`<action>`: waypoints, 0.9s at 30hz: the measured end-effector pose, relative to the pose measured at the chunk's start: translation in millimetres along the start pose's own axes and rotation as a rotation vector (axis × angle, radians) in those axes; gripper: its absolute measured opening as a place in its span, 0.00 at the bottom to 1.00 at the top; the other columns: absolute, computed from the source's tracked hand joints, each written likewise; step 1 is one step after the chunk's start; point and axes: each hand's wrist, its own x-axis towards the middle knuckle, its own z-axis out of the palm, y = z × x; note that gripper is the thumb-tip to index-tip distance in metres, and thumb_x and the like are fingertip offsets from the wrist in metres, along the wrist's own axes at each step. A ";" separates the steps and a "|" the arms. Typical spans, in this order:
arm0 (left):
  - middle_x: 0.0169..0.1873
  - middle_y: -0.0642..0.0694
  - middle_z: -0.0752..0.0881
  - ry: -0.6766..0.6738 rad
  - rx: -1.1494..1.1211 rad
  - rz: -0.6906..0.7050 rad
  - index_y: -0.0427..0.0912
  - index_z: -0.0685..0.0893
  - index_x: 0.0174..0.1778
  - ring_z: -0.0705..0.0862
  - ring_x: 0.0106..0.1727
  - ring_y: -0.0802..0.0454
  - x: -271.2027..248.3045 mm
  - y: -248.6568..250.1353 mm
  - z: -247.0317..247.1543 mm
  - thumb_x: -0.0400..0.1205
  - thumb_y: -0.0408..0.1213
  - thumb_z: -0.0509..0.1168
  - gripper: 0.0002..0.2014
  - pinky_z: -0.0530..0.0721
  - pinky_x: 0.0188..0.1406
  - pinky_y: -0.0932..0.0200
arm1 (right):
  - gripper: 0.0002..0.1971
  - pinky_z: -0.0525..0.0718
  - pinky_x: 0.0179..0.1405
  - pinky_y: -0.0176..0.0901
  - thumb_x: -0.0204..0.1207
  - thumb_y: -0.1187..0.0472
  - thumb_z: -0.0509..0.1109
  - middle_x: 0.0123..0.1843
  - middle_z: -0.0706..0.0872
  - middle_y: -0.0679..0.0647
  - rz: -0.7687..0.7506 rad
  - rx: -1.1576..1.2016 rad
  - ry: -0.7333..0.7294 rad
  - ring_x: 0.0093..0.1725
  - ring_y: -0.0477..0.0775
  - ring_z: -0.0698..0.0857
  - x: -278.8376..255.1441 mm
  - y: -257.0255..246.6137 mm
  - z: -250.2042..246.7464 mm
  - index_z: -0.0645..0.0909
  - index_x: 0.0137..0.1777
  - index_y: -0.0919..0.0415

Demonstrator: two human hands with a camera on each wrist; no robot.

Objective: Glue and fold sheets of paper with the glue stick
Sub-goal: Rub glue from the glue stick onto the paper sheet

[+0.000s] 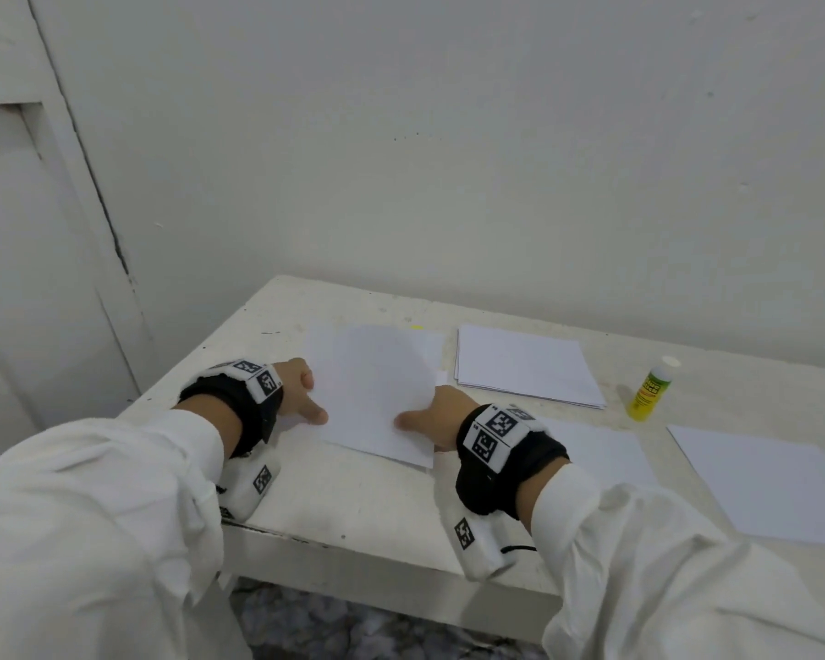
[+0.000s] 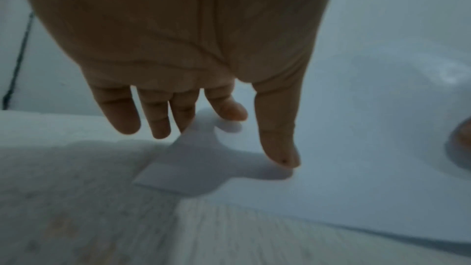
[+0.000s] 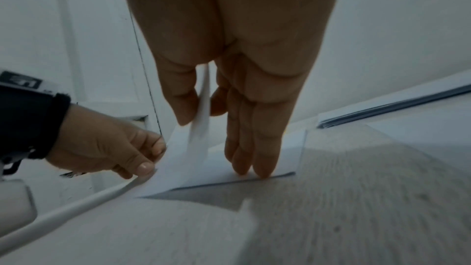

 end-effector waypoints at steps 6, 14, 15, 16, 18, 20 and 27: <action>0.51 0.46 0.83 0.070 -0.306 0.050 0.42 0.87 0.57 0.80 0.55 0.49 -4.2 -6.8 -18.8 0.75 0.31 0.75 0.15 0.76 0.58 0.61 | 0.17 0.89 0.46 0.58 0.77 0.54 0.71 0.50 0.84 0.58 0.138 0.390 0.036 0.48 0.63 0.87 4.3 3.2 -12.2 0.78 0.59 0.64; 0.42 0.46 0.85 0.019 -0.644 0.182 0.45 0.87 0.42 0.80 0.38 0.55 -35.3 45.8 -26.6 0.76 0.23 0.71 0.10 0.80 0.33 0.67 | 0.06 0.85 0.25 0.45 0.75 0.73 0.70 0.62 0.82 0.65 0.189 0.652 0.189 0.55 0.68 0.86 -12.8 41.3 -61.5 0.79 0.49 0.65; 0.41 0.47 0.86 0.008 -0.653 0.199 0.45 0.87 0.40 0.80 0.37 0.55 -39.2 58.3 -23.1 0.76 0.24 0.71 0.10 0.80 0.31 0.67 | 0.08 0.84 0.25 0.44 0.74 0.75 0.70 0.61 0.82 0.65 0.190 0.662 0.211 0.54 0.67 0.86 -18.1 51.1 -68.6 0.79 0.52 0.67; 0.39 0.48 0.86 -0.005 -0.648 0.213 0.45 0.88 0.39 0.81 0.36 0.56 -41.6 71.2 -18.2 0.76 0.24 0.72 0.10 0.81 0.29 0.68 | 0.09 0.84 0.24 0.43 0.74 0.76 0.70 0.60 0.83 0.66 0.192 0.677 0.233 0.50 0.66 0.86 -23.4 62.1 -75.8 0.79 0.53 0.69; 0.36 0.48 0.86 -0.042 -0.623 0.236 0.41 0.88 0.41 0.81 0.34 0.56 -46.4 99.0 -5.8 0.76 0.24 0.71 0.08 0.81 0.24 0.71 | 0.08 0.84 0.20 0.40 0.74 0.77 0.69 0.52 0.83 0.65 0.203 0.703 0.274 0.40 0.62 0.85 -36.9 85.5 -89.6 0.77 0.52 0.70; 0.34 0.48 0.85 -0.088 -0.572 0.264 0.38 0.89 0.48 0.81 0.33 0.55 -49.8 126.2 9.3 0.76 0.24 0.72 0.08 0.84 0.25 0.71 | 0.07 0.81 0.16 0.37 0.74 0.76 0.70 0.44 0.83 0.64 0.231 0.682 0.292 0.33 0.59 0.85 -51.1 110.0 -102.4 0.76 0.47 0.69; 0.34 0.47 0.83 -0.297 -0.311 0.303 0.43 0.86 0.48 0.83 0.27 0.54 -57.7 187.3 63.2 0.73 0.23 0.74 0.13 0.86 0.29 0.69 | 0.08 0.78 0.18 0.36 0.73 0.71 0.74 0.37 0.84 0.61 0.367 0.428 0.252 0.26 0.53 0.85 -87.1 181.6 -132.9 0.79 0.49 0.68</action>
